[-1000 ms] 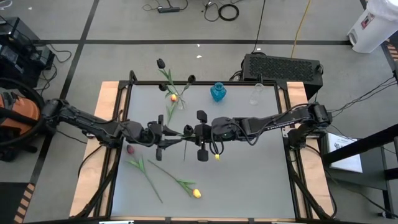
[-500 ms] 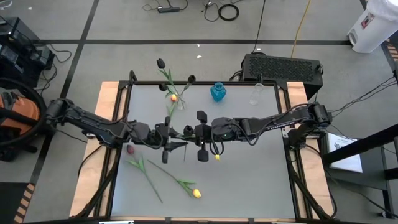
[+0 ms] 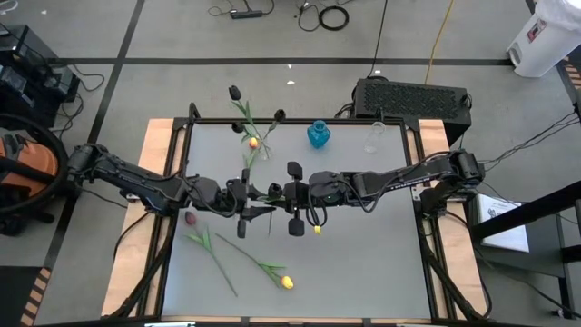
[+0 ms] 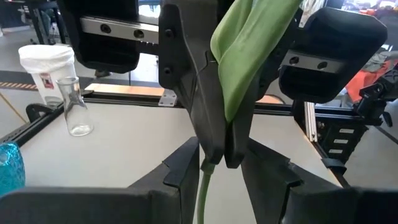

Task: Sort flowers into vase by color
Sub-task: Put the black flower into the left transparent flower vase

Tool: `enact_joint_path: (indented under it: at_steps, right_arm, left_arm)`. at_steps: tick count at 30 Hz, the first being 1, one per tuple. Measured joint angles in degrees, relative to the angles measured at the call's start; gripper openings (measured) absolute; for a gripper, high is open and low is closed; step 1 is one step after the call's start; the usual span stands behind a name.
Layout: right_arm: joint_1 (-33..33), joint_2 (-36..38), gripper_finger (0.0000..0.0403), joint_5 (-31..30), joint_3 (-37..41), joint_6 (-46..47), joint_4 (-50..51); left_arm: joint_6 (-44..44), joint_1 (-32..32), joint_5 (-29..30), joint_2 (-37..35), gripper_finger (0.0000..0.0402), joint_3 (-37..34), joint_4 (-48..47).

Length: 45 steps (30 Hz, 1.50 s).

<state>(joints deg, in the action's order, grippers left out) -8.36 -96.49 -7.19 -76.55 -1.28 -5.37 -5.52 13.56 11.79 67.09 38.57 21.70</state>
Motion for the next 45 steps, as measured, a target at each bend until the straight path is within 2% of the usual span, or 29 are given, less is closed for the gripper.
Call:
enact_joint_path:
  at_steps: [18, 22, 29, 41, 45]
  right_arm:
    - [0.0, 0.02, 0.0, -0.28, 0.0, -0.9, -2.6]
    - [0.0, 0.02, 0.0, -0.25, 0.0, -0.9, -2.58]
    - [-0.02, 0.02, 0.0, -0.08, 0.0, -0.87, -2.58]
    - [0.0, 0.02, 0.0001, -0.01, 0.0, -0.87, -2.56]
    - [-0.1, 0.02, 0.0013, -0.04, 0.0, -0.88, -2.54]
  left_arm:
    - [1.6, 0.0, 0.48, 0.0, 0.0119, 0.0, 0.27]
    - [1.77, 0.0, 0.53, 0.0, 0.0095, 0.0, 0.27]
    - [1.78, -0.04, 0.7, 0.0, 0.0015, 0.0, 0.23]
    - [1.75, 0.0, 1.73, 0.0, 0.0008, -0.02, 0.19]
    - [1.75, 0.0, 1.75, 0.0, 0.0007, -0.02, 0.19]
